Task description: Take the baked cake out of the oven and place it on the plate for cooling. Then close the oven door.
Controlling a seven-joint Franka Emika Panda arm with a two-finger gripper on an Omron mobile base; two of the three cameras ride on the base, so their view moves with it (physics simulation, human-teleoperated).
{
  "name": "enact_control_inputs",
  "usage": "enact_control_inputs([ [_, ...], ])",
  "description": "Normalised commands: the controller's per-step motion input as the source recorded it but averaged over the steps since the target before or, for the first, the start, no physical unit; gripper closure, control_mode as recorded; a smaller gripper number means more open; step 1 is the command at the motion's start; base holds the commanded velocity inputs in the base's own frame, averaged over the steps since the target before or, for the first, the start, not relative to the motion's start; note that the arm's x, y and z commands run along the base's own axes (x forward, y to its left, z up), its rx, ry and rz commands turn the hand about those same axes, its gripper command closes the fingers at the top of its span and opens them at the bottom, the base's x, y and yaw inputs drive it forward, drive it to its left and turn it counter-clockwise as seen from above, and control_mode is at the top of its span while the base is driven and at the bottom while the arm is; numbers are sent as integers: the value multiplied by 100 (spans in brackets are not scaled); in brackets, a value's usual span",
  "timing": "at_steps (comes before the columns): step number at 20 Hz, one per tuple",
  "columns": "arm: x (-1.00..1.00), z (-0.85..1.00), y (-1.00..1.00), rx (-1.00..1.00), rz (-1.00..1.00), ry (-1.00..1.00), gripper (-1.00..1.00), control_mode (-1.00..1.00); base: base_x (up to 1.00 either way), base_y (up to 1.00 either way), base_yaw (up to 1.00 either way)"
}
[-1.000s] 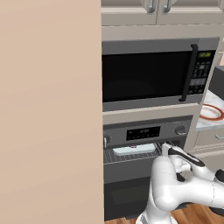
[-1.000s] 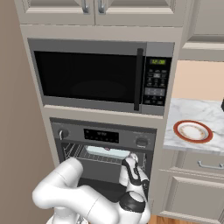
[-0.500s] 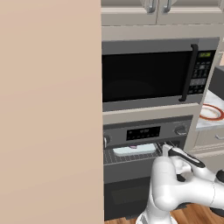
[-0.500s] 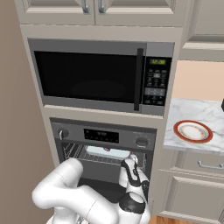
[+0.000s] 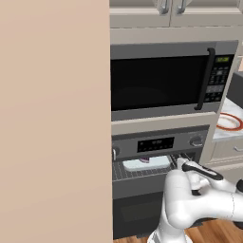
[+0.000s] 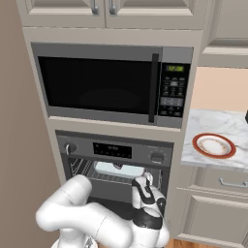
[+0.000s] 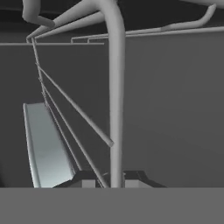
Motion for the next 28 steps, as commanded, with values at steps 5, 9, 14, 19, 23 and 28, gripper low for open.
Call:
enact_control_inputs([
  [5, -17, 0, -29, 0, 0, 16, 100, -100, 0, 0, 0],
  [9, -26, 0, -31, 0, 0, 15, 100, -100, 0, 0, 0],
  [14, -37, -9, -32, 0, 0, 10, 100, -100, 0, 0, 0],
  [19, -46, -15, -34, 0, 0, 7, 100, -100, 0, 0, 0],
  [23, -49, -17, -36, 0, 0, 8, 100, -100, 0, 0, 0],
  [28, -52, -15, -35, 0, 0, 13, 100, -100, 0, 0, 0],
])
